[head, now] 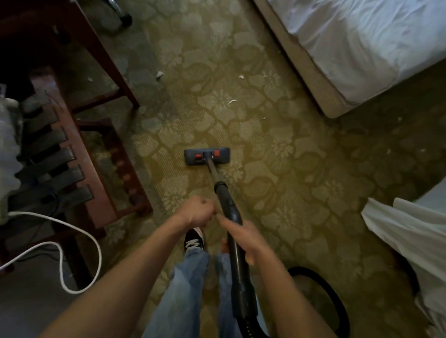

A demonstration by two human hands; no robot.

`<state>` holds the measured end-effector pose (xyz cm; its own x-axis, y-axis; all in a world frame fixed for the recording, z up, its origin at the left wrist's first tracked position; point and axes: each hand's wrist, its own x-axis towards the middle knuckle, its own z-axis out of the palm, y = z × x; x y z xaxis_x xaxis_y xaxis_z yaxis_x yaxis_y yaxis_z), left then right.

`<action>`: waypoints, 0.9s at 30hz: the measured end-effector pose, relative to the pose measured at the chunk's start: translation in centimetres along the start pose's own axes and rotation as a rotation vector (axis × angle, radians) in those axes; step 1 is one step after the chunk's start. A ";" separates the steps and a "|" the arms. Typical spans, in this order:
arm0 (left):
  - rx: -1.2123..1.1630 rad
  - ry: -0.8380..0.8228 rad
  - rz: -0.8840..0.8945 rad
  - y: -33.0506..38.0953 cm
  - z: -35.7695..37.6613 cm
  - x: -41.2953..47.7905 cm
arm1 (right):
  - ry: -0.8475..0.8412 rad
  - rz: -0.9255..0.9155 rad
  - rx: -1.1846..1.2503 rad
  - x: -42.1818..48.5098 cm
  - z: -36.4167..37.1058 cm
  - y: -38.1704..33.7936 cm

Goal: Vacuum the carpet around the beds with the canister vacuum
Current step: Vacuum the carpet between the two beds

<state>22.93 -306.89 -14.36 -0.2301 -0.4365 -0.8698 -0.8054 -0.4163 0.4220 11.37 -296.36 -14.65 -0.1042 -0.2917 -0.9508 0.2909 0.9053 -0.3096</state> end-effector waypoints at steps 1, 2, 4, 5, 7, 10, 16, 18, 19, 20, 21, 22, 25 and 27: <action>-0.015 0.011 -0.011 0.2 -0.4 0.1 | 0.061 -0.007 -0.057 0.2 0.1 0.4; -0.036 0.020 -0.008 0.3 -0.8 0.3 | 0.138 -0.019 -0.117 0.5 0.3 0.5; -0.043 0.006 -0.024 0.9 -1.3 0.4 | 0.270 -0.025 -0.183 1.1 0.9 0.3; -0.048 -0.012 -0.049 1.1 -1.4 0.4 | 0.310 -0.023 -0.190 1.3 1.2 0.0; -0.098 -0.071 -0.121 1.5 -1.3 0.6 | 0.364 -0.037 -0.199 1.6 1.6 -0.7; -0.211 -0.184 -0.217 1.8 -0.8 1.2 | 0.366 -0.062 -0.184 1.8 1.9 -1.4; -0.655 -0.275 -0.342 4.4 2.3 3.8 | 0.325 -0.066 -0.102 1.9 0.8 -2.5; -0.806 -0.258 -0.335 6.2 3.1 4.9 | 0.325 -0.071 -0.084 1.9 -0.1 -3.3; -0.862 -0.262 -0.320 7.2 3.3 5.6 | 0.322 -0.079 -0.084 2.1 -0.7 -4.0; -0.904 -0.273 -0.303 8.2 3.3 6.2 | 0.318 -0.096 -0.086 2.3 -1.2 -4.8; -0.921 -0.281 -0.289 9.3 3.1 6.9 | 0.314 -0.120 -0.086 2.6 -1.8 -5.9; -0.920 -0.284 -0.278 10.4 2.9 7.6 | 0.309 -0.143 -0.086 2.9 -2.3 -7.2; -0.873 -0.255 -0.240 13.9 1.7 9.8 | 0.310 -0.195 -0.080 4.2 -4.0 -11.0; -0.830 -0.234 -0.226 16.4 1.2 11.0 | 0.319 -0.220 -0.077 5.1 -5.1 -13.2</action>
<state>6.49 -317.59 -17.31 -0.2923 -0.1381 -0.9463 -0.2105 -0.9560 0.2045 2.12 -308.27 -15.39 -0.4495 -0.3820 -0.8075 0.1574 0.8559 -0.4925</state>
